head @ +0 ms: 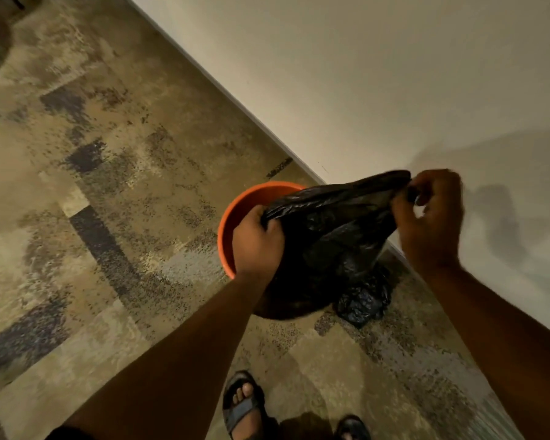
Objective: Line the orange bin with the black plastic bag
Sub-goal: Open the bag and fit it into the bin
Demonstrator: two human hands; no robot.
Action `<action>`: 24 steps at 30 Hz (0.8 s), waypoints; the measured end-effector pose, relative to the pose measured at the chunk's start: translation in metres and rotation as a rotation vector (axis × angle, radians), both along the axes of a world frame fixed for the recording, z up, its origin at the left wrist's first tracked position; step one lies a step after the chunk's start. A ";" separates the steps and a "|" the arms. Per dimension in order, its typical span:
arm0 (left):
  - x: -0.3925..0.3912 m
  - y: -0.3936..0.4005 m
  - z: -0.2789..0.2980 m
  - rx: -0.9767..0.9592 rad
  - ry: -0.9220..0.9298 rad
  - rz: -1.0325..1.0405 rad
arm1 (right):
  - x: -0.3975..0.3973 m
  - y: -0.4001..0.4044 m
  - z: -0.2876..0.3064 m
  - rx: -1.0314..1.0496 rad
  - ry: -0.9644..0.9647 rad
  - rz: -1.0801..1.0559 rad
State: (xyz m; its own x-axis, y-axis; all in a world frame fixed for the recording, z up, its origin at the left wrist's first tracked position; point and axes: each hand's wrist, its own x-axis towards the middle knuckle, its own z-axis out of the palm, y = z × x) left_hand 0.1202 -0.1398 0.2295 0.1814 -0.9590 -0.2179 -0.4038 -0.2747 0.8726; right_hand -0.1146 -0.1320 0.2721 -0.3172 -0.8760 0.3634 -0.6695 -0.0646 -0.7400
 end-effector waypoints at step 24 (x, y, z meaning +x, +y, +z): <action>0.067 -0.014 -0.009 0.103 0.167 0.400 | 0.036 -0.007 -0.059 0.716 -0.022 -0.088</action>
